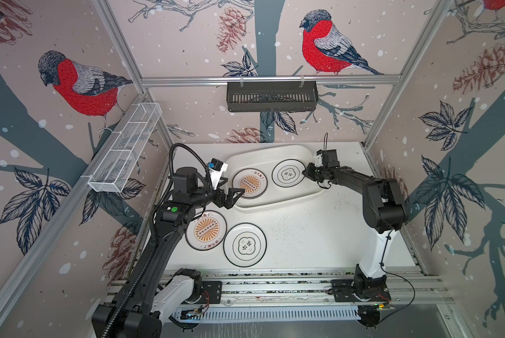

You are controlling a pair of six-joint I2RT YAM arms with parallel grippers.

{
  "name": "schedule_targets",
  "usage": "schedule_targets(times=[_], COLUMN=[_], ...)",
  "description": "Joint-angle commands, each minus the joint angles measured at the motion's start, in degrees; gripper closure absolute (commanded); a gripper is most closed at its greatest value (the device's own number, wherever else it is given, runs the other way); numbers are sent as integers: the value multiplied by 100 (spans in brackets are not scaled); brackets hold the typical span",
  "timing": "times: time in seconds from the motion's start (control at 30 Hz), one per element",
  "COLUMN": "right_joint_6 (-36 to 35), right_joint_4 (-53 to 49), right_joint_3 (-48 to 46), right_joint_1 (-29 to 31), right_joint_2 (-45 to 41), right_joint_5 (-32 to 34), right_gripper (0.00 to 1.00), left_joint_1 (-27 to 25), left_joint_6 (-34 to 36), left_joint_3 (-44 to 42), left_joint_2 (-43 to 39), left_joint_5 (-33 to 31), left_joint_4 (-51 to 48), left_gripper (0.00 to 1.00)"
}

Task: Place the plates into the plastic bin on the countertop
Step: 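Lower the white plate into the bin beside the sunburst plates and open the right gripper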

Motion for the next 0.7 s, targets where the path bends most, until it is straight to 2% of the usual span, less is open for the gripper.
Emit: schedule_targets(times=[0.0,0.67], right_joint_6=[21,64], right_joint_4=[35,-18], right_joint_3=[50,76], right_joint_1=[-11,-24], right_joint_2=[58,96], right_joint_5=[108,153], right_gripper=[85,82], left_joint_1=[16,23], left_joint_6=[11,-11], left_joint_3=[-18,-39], left_joint_2=[-20,15], left_joint_5=[99,115], left_joint_4=[193,249], left_gripper=[2,2])
